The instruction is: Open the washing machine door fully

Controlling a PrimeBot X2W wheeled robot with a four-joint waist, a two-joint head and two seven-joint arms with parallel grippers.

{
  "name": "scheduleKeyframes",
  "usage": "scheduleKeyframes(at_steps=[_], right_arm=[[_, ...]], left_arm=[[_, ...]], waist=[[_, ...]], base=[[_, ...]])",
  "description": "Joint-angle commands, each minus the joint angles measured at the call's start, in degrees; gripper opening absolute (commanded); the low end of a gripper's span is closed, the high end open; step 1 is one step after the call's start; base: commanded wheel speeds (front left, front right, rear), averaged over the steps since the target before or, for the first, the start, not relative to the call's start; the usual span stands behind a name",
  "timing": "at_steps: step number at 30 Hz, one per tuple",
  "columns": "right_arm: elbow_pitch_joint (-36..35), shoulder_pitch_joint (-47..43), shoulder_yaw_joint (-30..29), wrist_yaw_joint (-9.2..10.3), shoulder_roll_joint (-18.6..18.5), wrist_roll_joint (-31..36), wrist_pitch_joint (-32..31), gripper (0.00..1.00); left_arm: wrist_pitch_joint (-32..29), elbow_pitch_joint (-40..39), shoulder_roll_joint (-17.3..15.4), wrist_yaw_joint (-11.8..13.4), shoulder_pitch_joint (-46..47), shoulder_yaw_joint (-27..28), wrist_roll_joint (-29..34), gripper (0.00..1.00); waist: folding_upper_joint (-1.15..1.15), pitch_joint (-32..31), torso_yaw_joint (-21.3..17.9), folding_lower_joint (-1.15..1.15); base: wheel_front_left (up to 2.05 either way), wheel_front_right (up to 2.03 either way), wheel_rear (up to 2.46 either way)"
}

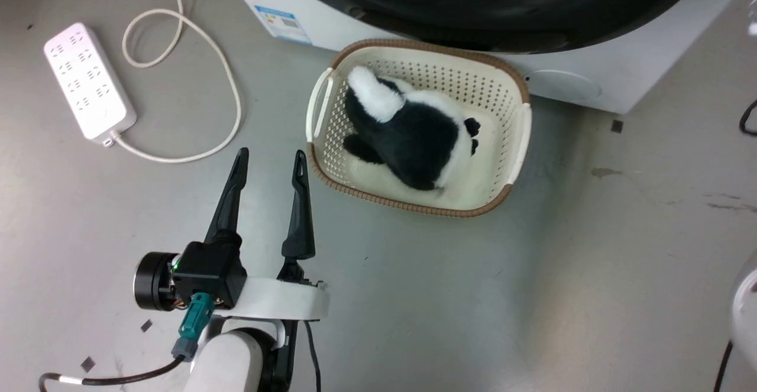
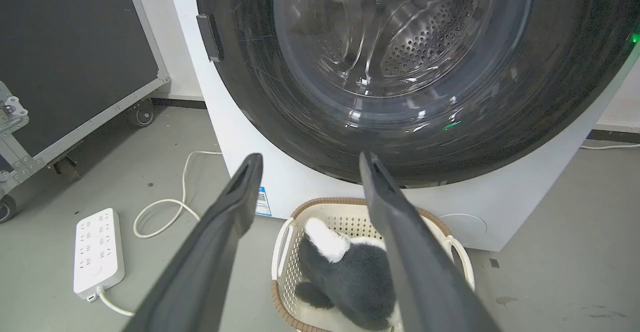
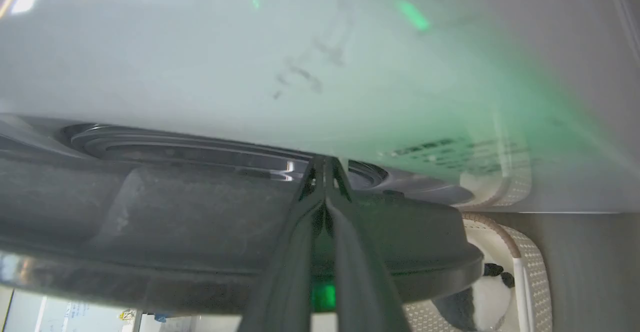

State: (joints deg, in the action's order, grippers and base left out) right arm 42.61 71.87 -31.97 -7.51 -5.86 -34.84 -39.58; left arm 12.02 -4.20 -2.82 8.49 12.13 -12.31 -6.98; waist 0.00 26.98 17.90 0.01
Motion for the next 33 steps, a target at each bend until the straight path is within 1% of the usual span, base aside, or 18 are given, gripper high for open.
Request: scheduleKeyframes(at_steps=[1, 6, 12, 13, 17, 21, 22, 23, 25, 29, 33], right_arm=[[1.3, 2.5, -1.1, 0.01, -0.1, -0.5, -1.1, 0.00], [3.3, 5.3, -4.1, 0.01, 0.2, -0.7, -5.0, 0.00], [4.0, 4.6, -7.2, 0.01, 0.7, -0.7, -9.8, 0.00], [3.6, 3.4, -8.9, 0.02, 1.3, -1.5, -12.3, 0.00], [2.8, 1.0, -10.8, 0.02, 2.2, -3.2, -15.8, 0.00], [1.6, -3.5, -11.0, 0.02, 2.8, -5.0, -18.9, 0.00], [1.2, -5.0, -10.7, 0.02, 2.9, -5.4, -19.5, 0.00], [1.1, -9.1, -8.4, 0.02, 2.9, -8.0, -21.2, 0.00], [1.6, -11.7, -6.0, 0.02, 3.0, -10.7, -21.8, 0.00], [1.4, -17.2, 0.4, 0.02, 3.0, -17.1, -21.9, 0.00], [0.0, -22.6, 8.5, 0.02, 3.0, -25.7, -21.4, 0.00]], left_arm=[[0.6, -0.3, 0.0, 0.5, 1.2, -0.4, -0.4, 1.00], [1.2, -0.4, -0.1, 1.3, 1.8, -1.3, -0.9, 1.00], [1.9, -0.3, -0.1, 1.7, 2.2, -1.8, -1.0, 1.00], [2.3, 0.0, -0.1, 1.7, 2.3, -1.9, -0.9, 1.00], [2.7, 0.3, -0.1, 1.8, 2.0, -1.9, -0.7, 1.00], [3.0, 1.0, -0.1, 1.5, 0.8, -1.6, -0.2, 1.00], [3.0, 1.2, -0.1, 1.4, 0.4, -1.5, 0.0, 1.00], [3.0, 1.7, -0.1, 0.9, -0.8, -1.1, 0.4, 1.00], [3.0, 2.1, -0.1, 0.5, -1.5, -0.9, 0.5, 1.00], [3.0, 2.9, -0.1, -0.1, -2.9, -0.9, 0.6, 1.00], [3.0, 4.0, -0.1, -0.6, -4.2, -1.0, 0.9, 1.00]], waist=[[0.00, 0.5, 0.5, 0.00], [0.00, 1.4, 1.4, -0.01], [0.00, 0.9, 1.8, -0.01], [0.00, -0.2, 1.9, -0.01], [0.00, -2.1, 1.8, -0.01], [0.00, -4.9, 1.4, -0.01], [0.00, -5.7, 1.2, -0.01], [0.00, -7.8, 0.9, -0.01], [0.00, -9.0, 0.8, -0.01], [0.00, -10.9, 0.6, -0.01], [0.00, -12.3, 0.4, -0.01]], base=[[0.00, 0.00, 0.00], [0.00, 0.00, 0.00], [0.00, 0.00, 0.00], [0.00, 0.00, 0.00], [0.00, 0.00, 0.00], [0.00, 0.00, 0.00], [0.00, 0.00, 0.00], [0.00, 0.00, 0.00], [0.00, 0.00, 0.00], [0.00, 0.00, 0.00], [0.00, 0.00, 0.00]])
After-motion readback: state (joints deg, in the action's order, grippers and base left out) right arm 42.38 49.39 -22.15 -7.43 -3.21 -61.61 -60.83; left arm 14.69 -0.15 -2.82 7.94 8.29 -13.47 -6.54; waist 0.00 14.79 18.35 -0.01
